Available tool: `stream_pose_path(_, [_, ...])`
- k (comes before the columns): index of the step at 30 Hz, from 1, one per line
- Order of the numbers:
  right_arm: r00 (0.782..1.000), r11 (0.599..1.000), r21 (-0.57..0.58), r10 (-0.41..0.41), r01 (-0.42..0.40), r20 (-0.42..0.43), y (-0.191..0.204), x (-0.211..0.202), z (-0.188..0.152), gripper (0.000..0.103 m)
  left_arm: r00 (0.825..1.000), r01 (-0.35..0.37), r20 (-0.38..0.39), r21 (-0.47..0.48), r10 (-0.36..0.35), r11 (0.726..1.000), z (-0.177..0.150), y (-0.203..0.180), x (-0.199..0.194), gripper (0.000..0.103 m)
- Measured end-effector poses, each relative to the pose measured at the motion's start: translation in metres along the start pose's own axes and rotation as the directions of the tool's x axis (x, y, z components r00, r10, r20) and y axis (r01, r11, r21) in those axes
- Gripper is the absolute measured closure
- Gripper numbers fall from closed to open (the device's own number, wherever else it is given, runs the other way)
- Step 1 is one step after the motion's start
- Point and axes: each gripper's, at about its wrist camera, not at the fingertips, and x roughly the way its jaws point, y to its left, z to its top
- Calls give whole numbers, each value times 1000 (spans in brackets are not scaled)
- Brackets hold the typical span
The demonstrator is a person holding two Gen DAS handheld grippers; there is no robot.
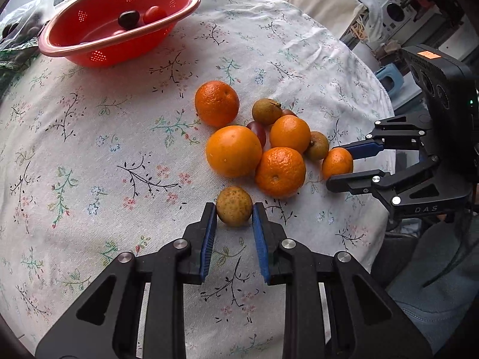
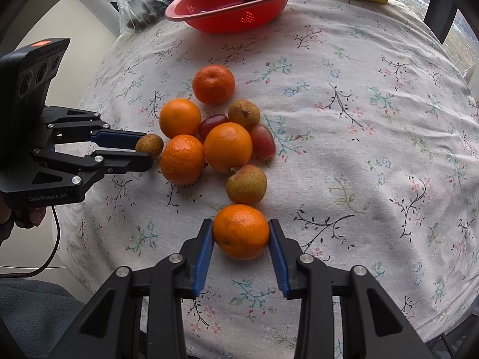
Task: Organize fruits
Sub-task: 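Grasp a tangerine with the right tool while the left tool grasps a brown fruit, then carry tangerine and brown fruit over the red colander and open both tools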
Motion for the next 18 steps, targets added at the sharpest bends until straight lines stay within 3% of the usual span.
stream_pose_path(18, [1000, 999, 23, 29, -29, 6, -10, -19, 5, 64, 996, -20, 83, -90, 27, 996, -9, 15, -37, 80])
